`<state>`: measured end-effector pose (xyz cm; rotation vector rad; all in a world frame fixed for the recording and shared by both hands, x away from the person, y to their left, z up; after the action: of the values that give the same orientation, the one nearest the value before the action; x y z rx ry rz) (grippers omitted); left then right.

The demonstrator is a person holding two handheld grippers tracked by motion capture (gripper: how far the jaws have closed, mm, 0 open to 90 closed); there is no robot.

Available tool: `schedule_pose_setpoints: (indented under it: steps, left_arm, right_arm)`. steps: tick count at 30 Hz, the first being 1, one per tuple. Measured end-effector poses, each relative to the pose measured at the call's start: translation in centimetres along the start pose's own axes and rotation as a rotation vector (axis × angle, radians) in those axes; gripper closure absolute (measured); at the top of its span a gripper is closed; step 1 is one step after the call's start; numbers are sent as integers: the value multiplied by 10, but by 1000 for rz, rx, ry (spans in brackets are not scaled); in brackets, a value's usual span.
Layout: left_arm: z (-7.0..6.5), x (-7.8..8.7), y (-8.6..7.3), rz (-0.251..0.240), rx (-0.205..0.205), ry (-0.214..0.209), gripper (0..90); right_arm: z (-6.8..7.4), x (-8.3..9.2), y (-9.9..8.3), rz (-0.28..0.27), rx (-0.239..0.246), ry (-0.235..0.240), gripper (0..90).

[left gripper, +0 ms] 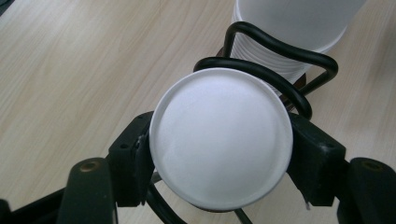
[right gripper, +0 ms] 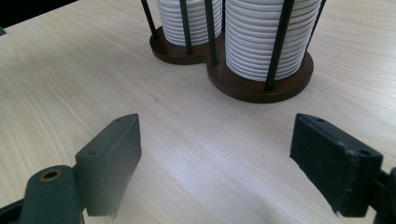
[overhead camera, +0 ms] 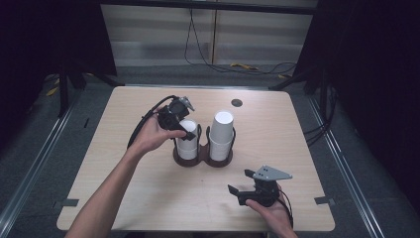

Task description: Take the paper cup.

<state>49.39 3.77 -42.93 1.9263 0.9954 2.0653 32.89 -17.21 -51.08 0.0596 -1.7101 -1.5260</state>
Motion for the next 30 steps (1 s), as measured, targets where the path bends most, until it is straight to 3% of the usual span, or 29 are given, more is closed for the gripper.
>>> schedule_pose_setpoints:
  steps: [30]
  left_arm:
    - [3,11,0,-34,14,-11,346]
  right_arm:
    - [0,0,0,2,-11,-1,164]
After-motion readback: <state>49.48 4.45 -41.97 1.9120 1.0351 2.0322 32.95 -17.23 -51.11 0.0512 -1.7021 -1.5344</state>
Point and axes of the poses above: each handheld gripper's, and its own axes: x roughly backward along the jaws, y roughly out of its top, z roughly to its left, the point moved 7 cm from there along -x, roughly forward along the jaws, and after that the axes turned 3 degrees about -y, right-handed, at the moved point
